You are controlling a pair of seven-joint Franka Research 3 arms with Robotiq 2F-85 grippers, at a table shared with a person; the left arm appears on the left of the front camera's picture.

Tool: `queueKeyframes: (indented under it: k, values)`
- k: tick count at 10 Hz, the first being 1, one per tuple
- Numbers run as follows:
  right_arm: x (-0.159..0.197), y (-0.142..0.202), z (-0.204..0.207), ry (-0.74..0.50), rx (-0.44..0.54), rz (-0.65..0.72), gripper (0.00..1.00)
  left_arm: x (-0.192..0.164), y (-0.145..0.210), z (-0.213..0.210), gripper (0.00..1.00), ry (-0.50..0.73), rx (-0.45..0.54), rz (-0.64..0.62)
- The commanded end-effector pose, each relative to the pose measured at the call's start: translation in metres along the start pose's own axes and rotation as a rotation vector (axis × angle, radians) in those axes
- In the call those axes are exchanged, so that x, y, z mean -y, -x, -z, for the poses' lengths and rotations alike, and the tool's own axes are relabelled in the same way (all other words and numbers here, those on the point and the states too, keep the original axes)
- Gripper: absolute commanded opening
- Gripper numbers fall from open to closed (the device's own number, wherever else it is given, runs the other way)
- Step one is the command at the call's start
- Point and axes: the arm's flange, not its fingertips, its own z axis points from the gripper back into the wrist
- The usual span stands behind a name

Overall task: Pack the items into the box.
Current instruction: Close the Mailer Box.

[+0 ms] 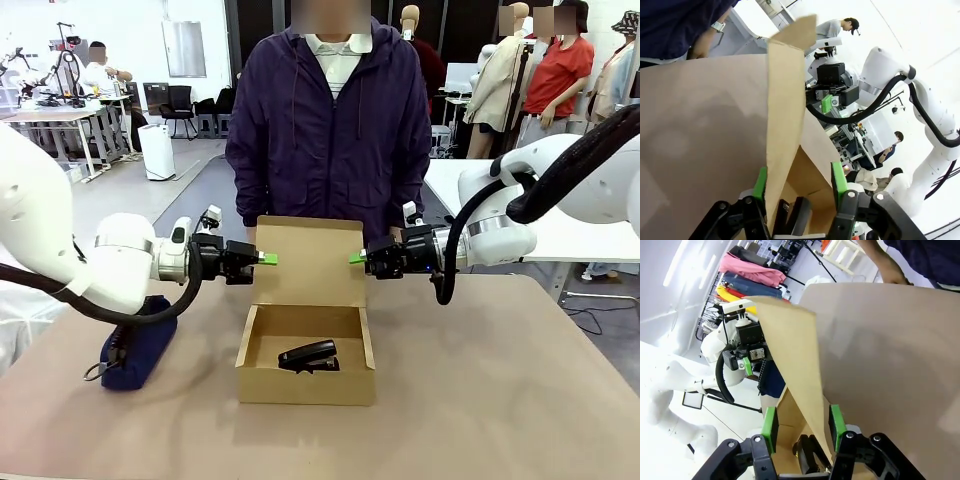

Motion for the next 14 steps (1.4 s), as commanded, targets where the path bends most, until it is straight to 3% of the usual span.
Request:
queueKeyframes:
  k: [1,2,3,5,8,11,14]
  values:
    - [-0.002,-0.008,0.002,-0.001,-0.006,0.016,0.56,0.000,-0.007,0.000,0.61,0.000,0.002,-0.016]
    - [0.000,0.000,0.000,0.000,0.000,0.000,0.56,0.000,0.000,0.000,0.61,0.000,0.000,0.000]
    - [0.001,0.003,0.007,-0.029,-0.050,-0.095,0.56,0.005,0.007,0.001,0.61,0.051,0.026,0.126]
    - [-0.003,0.014,0.004,-0.043,0.008,-0.297,0.56,0.019,0.018,-0.012,0.61,0.040,0.150,0.329]
    - [-0.018,0.029,0.002,-0.089,0.061,-0.582,0.56,0.031,0.033,-0.025,0.61,0.110,0.246,0.503]
    - [-0.028,0.048,0.001,-0.174,0.117,-0.803,0.56,0.038,0.054,-0.023,0.61,0.175,0.203,0.610]
    - [-0.044,0.075,0.004,-0.203,0.121,-0.942,0.56,0.046,0.077,-0.021,0.61,0.160,0.154,0.831]
